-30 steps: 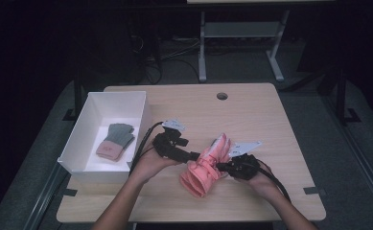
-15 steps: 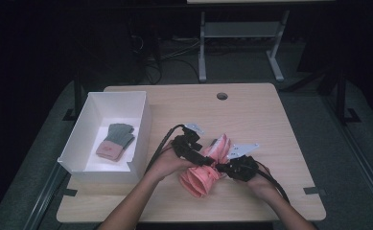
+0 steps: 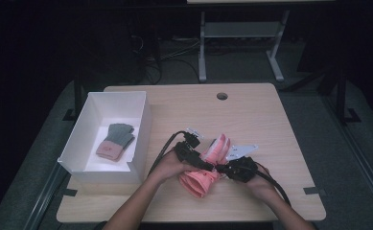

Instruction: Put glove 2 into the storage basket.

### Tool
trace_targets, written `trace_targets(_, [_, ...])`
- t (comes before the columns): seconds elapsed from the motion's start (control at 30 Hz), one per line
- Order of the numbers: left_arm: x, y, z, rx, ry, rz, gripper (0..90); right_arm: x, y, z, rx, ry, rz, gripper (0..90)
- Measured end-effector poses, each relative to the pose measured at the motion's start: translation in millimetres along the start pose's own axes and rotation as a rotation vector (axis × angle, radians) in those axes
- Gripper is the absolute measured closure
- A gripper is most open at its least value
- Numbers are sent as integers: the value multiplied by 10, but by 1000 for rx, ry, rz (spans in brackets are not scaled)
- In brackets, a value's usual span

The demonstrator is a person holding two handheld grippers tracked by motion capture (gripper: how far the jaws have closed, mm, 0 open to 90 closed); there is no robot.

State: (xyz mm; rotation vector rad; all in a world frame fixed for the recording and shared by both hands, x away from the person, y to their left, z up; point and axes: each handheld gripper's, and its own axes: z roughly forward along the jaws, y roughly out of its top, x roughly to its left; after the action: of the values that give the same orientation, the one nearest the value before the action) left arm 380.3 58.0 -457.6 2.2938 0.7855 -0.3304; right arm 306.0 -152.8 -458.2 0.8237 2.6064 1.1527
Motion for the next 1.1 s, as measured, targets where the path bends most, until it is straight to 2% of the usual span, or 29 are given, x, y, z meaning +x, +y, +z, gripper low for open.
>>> trace_targets(0.03, [-9,2,4,5,-2,5,151,3,0,-1,1,1,7,900])
trace_targets(0.13, [-24,2,21,11,-43,3,242,4,-8,6,-1,-2,-1,900])
trace_targets(0.27, [-1,4,34,15,-81,2,320,13,-7,14,-1,-2,5,900])
trace_targets(0.4, [41,1,35,31,-133,-36,432,14,-16,22,-5,-5,5,900])
trace_targets(0.47, [78,-14,19,24,-151,-40,507,16,-17,20,-7,-8,4,900])
trace_targets(0.57, [78,-19,5,15,-153,-55,581,13,-18,3,-6,-6,7,900])
trace_targets(0.6, [75,-19,1,12,-152,-54,598,2,-20,-8,-7,5,24,900])
trace_targets(0.77, [67,-4,-50,2,-161,-74,627,-50,-15,-146,-29,49,57,900])
trace_targets(0.97, [35,23,-141,-17,-161,-95,633,-48,-73,-389,-68,45,88,827])
trace_targets(1.1, [9,41,-218,-29,-146,-87,633,-68,-138,-539,-73,0,105,721])
